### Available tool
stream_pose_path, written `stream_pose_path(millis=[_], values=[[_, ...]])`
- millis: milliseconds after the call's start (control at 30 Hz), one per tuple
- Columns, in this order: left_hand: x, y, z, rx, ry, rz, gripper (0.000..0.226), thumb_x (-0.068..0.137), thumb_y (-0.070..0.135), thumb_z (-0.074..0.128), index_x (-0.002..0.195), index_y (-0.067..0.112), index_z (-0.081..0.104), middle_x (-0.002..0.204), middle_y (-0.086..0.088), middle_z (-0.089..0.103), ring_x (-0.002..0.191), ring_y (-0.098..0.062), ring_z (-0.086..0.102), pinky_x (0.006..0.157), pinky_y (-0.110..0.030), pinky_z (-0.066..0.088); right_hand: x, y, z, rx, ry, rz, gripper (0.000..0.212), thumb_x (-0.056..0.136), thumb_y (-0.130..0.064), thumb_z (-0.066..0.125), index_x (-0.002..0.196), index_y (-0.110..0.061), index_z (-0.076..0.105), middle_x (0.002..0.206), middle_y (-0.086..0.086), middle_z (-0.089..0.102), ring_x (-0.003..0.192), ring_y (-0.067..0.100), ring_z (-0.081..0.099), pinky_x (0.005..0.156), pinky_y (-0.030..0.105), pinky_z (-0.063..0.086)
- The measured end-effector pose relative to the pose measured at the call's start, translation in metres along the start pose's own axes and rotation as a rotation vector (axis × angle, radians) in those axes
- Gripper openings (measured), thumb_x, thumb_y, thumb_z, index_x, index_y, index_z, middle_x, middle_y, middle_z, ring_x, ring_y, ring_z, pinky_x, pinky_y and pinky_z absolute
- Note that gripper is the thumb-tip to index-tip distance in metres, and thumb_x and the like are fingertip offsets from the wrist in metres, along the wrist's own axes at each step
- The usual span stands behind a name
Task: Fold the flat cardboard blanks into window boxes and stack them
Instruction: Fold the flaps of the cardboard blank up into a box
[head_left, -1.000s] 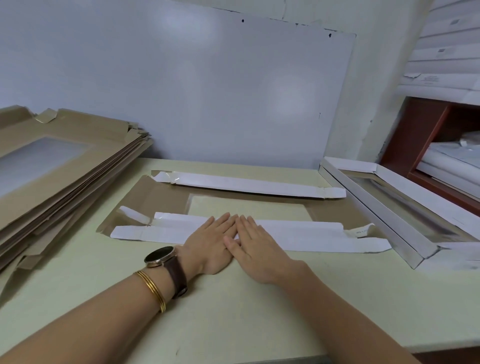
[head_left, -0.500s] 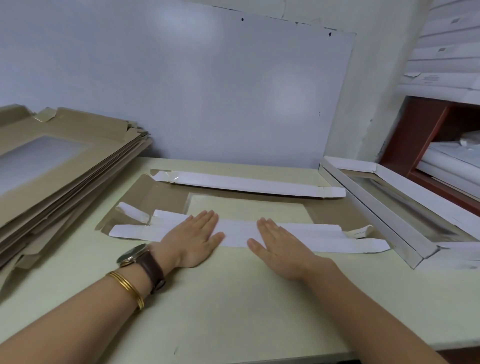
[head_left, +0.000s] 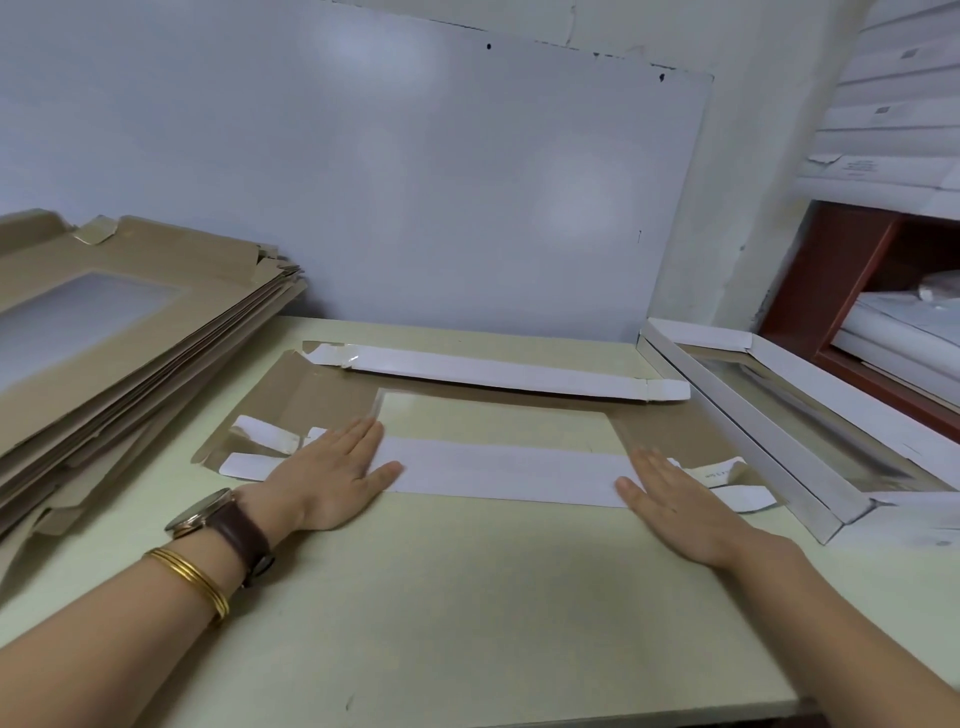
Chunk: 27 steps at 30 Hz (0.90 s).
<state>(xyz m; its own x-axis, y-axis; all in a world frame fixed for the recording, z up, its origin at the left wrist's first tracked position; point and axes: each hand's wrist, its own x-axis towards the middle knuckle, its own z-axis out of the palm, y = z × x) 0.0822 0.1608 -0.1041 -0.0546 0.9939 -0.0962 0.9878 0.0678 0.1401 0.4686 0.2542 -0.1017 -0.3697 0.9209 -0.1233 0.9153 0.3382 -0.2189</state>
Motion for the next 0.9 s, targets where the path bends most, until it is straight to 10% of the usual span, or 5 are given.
stream_pose_path(millis=[700,900], values=[[0.002,0.005,0.005,-0.039,0.07,-0.074,0.065,0.101,0.051,0.014,0.155,0.017,0.001,0.162,0.004,-0.004,0.148,-0.008,-0.007,0.119,-0.029,-0.004,0.015,0.004,-0.003,-0.006,-0.001,0.001,0.069,0.101,-0.056,0.021,0.156,-0.02,-0.001,0.162,-0.01,-0.007,0.147,0.003,-0.01,0.114,0.02,-0.007],[0.0,0.005,-0.003,-0.139,0.157,-0.026,0.05,0.104,0.037,0.023,0.149,0.017,0.029,0.157,0.004,0.024,0.143,-0.013,0.02,0.113,-0.029,0.012,0.015,0.0,-0.009,0.117,0.024,-0.002,0.057,0.105,-0.043,0.025,0.156,-0.021,0.011,0.162,-0.008,0.006,0.149,0.007,0.0,0.111,0.016,-0.002]])
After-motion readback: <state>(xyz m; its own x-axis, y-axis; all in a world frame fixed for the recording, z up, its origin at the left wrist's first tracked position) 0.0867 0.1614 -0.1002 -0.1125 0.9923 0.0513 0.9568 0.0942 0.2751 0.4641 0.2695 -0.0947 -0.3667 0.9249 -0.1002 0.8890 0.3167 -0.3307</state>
